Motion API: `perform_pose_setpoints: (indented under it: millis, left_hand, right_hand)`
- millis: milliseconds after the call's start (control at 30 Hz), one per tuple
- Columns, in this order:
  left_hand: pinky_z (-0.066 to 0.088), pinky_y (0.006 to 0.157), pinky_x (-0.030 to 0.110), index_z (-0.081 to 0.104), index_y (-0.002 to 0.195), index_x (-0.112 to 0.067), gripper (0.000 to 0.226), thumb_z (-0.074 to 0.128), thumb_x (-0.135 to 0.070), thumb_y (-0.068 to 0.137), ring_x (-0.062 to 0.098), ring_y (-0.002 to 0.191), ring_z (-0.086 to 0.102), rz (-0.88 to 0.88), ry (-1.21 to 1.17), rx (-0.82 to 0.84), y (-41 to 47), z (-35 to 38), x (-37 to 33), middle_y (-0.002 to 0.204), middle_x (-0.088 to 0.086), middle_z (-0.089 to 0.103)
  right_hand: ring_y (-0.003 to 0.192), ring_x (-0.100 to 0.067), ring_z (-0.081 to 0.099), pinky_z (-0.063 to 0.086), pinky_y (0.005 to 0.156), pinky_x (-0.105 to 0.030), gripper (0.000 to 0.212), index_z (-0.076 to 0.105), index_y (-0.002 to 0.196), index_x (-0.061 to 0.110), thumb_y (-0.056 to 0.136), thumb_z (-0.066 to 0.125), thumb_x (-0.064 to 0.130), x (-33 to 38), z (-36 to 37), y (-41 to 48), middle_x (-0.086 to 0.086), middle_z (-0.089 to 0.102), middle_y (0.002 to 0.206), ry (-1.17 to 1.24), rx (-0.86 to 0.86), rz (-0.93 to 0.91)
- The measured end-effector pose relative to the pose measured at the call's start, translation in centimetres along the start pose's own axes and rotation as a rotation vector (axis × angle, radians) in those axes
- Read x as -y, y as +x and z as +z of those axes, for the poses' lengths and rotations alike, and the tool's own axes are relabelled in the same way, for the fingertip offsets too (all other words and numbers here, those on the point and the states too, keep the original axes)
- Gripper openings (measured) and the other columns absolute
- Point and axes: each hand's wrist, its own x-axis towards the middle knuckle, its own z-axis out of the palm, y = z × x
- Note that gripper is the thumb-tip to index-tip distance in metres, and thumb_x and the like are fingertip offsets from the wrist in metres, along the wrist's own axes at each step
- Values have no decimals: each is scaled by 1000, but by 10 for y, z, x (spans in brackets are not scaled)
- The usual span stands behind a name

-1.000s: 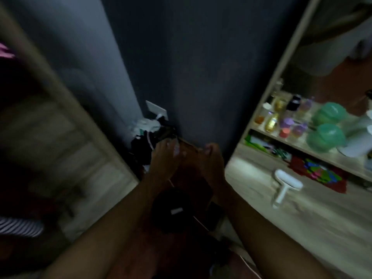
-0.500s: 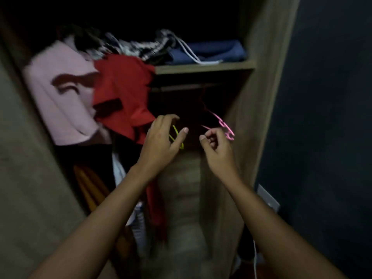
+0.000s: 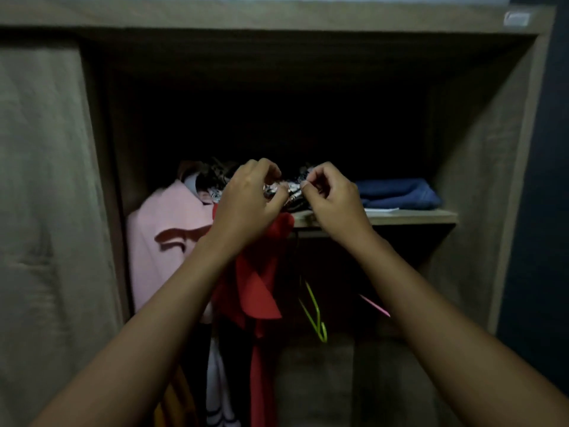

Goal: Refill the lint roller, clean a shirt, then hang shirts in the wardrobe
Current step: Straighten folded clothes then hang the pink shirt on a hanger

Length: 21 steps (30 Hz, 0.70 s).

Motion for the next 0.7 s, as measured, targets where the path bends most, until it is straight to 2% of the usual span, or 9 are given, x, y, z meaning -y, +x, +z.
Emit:
perform_pose_setpoints:
  millis: [67, 133, 200, 267, 333, 400, 500, 600, 700]
  left_hand:
    - [47, 88, 44, 61, 114, -15, 44, 53, -45, 83, 26, 102, 55, -49, 90, 90, 13, 0, 7, 105, 5, 59]
    - [46, 96, 47, 58, 126, -21, 67, 47, -59, 73, 28, 115, 50, -121, 189, 227, 25, -2, 12, 118, 7, 57]
    - [44, 100, 47, 57, 132, -25, 78, 48, -67, 66, 29, 122, 48, -190, 236, 341, 35, -2, 19, 126, 8, 55]
    - [46, 101, 47, 60, 129, -30, 83, 52, -75, 60, 29, 121, 52, -194, 257, 423, 41, -1, 22, 126, 7, 59]
    - [52, 93, 43, 64, 121, -32, 76, 61, -76, 59, 26, 111, 61, -150, 308, 505, 43, 2, 22, 117, 3, 67]
    - [54, 84, 38, 67, 112, -29, 55, 72, -60, 68, 25, 103, 65, -113, 349, 532, 45, 6, 20, 108, 1, 70]
    - [54, 82, 39, 68, 99, -22, 25, 70, -36, 78, 33, 101, 66, -124, 345, 473, 53, 9, 23, 103, 10, 71]
    - [52, 84, 40, 70, 100, -17, 21, 66, -30, 85, 37, 103, 64, -176, 327, 419, 64, 8, 26, 107, 16, 71]
    - [53, 78, 38, 69, 93, -11, 19, 63, -28, 87, 38, 97, 67, -226, 268, 372, 74, 5, 28, 100, 19, 72]
  right_hand:
    - [64, 0, 53, 41, 62, -18, 9, 59, 93, 20, 88, 62, 14, -4, 0, 17, 4, 60, 77, -56, 58, -22]
    - [86, -11, 57, 47, 75, -26, 28, 58, 105, 24, 80, 61, 11, -8, 1, 33, 2, 60, 96, -191, 205, -62]
    - [109, -21, 49, 45, 92, -39, 48, 53, 120, 33, 76, 62, 15, -9, 1, 46, 1, 54, 115, -400, 359, -99]
    - [122, -24, 38, 36, 100, -46, 61, 45, 131, 39, 76, 65, 21, -9, -1, 55, 0, 48, 128, -553, 470, -100]
    - [130, -26, 32, 31, 107, -52, 71, 40, 138, 41, 76, 70, 26, -10, -4, 63, -1, 44, 134, -630, 558, -99]
    - [135, -27, 29, 28, 110, -54, 76, 37, 141, 42, 75, 73, 28, -15, -6, 69, -1, 42, 138, -663, 606, -102]
    - [138, -30, 28, 29, 109, -53, 80, 35, 142, 41, 74, 75, 30, -22, -6, 73, 0, 41, 143, -696, 604, -129]
    - [137, -34, 30, 32, 108, -55, 84, 33, 143, 36, 72, 76, 37, -25, 2, 72, -4, 41, 146, -768, 585, -173]
    - [136, -34, 35, 36, 106, -53, 86, 34, 143, 29, 70, 77, 44, -27, 10, 73, -8, 47, 144, -814, 527, -219]
